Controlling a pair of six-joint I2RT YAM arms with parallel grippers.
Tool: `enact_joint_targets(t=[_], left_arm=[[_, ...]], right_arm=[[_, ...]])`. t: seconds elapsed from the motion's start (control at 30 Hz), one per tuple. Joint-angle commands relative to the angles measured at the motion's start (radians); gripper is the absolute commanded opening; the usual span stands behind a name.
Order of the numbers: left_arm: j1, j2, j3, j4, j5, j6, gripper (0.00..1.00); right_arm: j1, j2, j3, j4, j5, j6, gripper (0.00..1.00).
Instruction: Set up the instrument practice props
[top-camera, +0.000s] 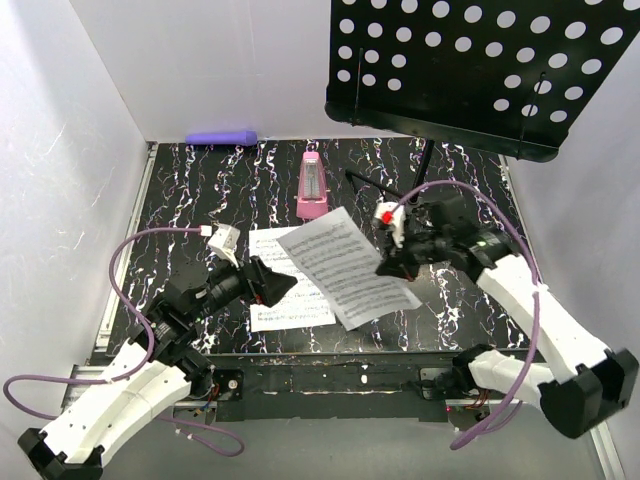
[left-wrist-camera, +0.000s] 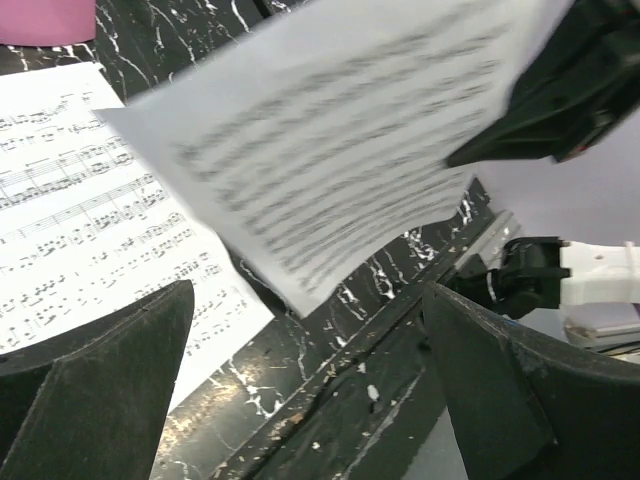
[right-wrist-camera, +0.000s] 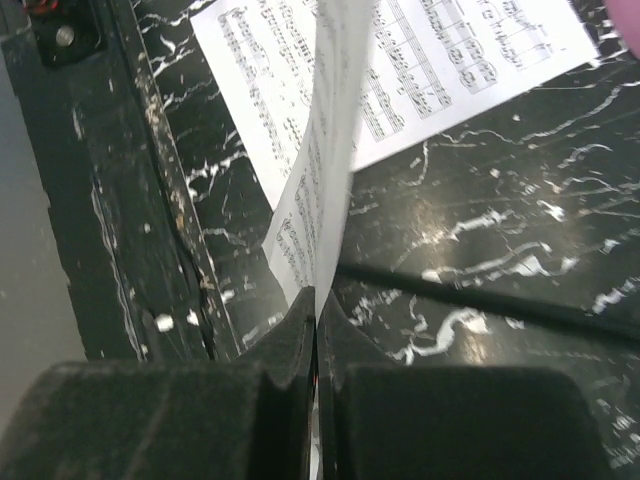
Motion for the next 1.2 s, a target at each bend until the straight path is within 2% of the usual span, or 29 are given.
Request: enact_joint_targets(t=[0.0,0.13,0.27,0.4,0.5,0.67,0.8,1.03,1.17], left_arm=[[0.057,-0.008,-0.035,0.021,0.097,0.107,0.98],[0.06,0.026,-0.026,0.12,0.191,0.189,0.98],[0.06,0.072,-0.029,0.281,0.306,0.232,0.98],[0.06,0.161,0.0,0.427,0.445,0.235,0.98],[0.06,0.219,0.034,0.466,0.495,0.227,0.98],[0.06,0.247,0.137,0.421,0.535,0.218,0.98],[0.06,0.261,0.267,0.317,0.516,0.216,0.98],[0.06,0.406,0.575,0.093,0.478,0.18,0.98],[0.061,0.504,0.747,-0.006,0.443,0.161,0.98]], right_arm=[[-0.186,-0.148,0.041,-0.277,-0.226,-0.36,0.01],[-0.317,-0.272,0.032,-0.316,-0.263,-0.403,0.01],[-0.328,-0.327,0.082,-0.402,-0.22,-0.429,0.01],[-0.346,-0.358,0.182,-0.425,-0.169,-0.374,0.01],[-0.372,-0.358,0.28,-0.442,-0.171,-0.339,0.01],[-0.411,-0.34,0.439,-0.409,-0.191,-0.213,0.01],[-0.421,-0.269,0.646,-0.397,-0.205,-0.045,0.01],[-0.455,-0.099,1.019,-0.219,-0.008,0.453,0.01],[-0.556,-0.003,1.167,-0.091,-0.03,0.767,0.01]])
